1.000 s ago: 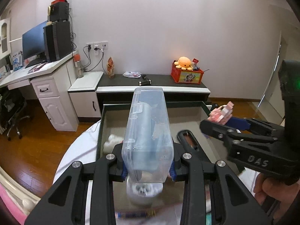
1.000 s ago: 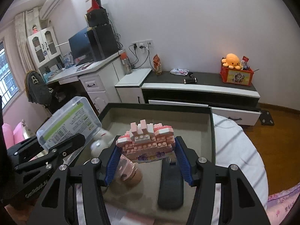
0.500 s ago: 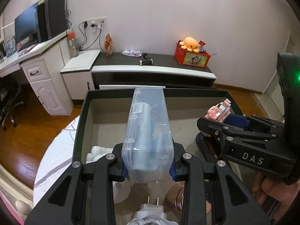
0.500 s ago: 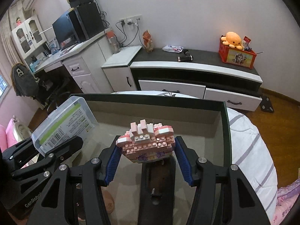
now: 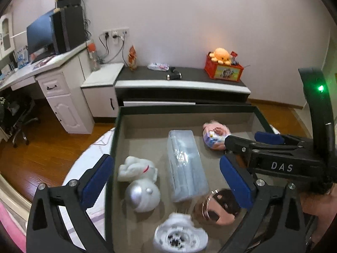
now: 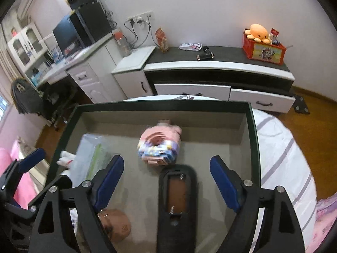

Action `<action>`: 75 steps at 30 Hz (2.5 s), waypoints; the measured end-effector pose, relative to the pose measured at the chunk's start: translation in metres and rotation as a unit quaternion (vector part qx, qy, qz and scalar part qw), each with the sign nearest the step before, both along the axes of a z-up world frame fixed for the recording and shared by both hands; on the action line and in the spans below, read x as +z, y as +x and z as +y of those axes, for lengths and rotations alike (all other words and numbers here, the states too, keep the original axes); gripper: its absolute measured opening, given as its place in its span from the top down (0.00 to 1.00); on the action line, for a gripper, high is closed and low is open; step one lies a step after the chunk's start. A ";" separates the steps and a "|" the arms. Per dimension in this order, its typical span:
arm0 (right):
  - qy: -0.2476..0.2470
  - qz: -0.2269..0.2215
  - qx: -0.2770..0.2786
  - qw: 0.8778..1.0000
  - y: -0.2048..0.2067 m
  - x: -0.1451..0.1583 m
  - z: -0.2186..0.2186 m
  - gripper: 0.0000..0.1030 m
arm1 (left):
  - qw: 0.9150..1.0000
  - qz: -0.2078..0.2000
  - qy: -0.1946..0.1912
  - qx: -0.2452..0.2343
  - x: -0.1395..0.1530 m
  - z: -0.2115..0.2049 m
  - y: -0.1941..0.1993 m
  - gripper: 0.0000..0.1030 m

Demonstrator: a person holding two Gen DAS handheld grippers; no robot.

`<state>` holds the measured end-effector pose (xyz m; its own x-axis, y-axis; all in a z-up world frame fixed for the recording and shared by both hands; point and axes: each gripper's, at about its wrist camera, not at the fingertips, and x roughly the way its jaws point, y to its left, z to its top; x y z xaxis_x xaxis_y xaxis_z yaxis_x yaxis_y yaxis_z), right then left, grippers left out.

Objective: Organize rigid objects
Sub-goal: 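Withdraw both tools from the box back over the quilt, then grasp the white-pink block toy with the left tool while the right tool grasps the glass bottle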

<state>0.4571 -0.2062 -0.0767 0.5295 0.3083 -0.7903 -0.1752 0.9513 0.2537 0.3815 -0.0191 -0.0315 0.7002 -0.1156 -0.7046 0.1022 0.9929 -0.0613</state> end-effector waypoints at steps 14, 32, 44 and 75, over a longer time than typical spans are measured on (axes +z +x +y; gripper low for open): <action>0.075 -0.096 -0.038 0.992 -0.138 0.055 -0.030 0.00 | 0.998 -0.047 -0.029 0.039 0.039 0.036 -0.125 0.00; 0.049 -0.161 -0.111 0.979 -0.335 0.063 -0.076 0.00 | 0.996 -0.075 -0.033 0.036 0.044 0.020 -0.282 0.00; 0.041 -0.141 -0.084 0.986 -0.361 0.045 -0.063 0.00 | 0.998 -0.049 -0.029 0.016 0.017 0.003 -0.310 0.00; 0.013 -0.051 -0.124 0.991 -0.264 -0.023 -0.076 0.00 | 0.996 0.070 0.016 -0.058 -0.088 -0.051 -0.190 0.01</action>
<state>0.1935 -0.2820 -0.0999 0.6679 0.1785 -0.7225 0.0372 0.9616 0.2720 0.1914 -0.0697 -0.1192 0.5780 -0.1651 -0.7991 0.2086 0.9767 -0.0509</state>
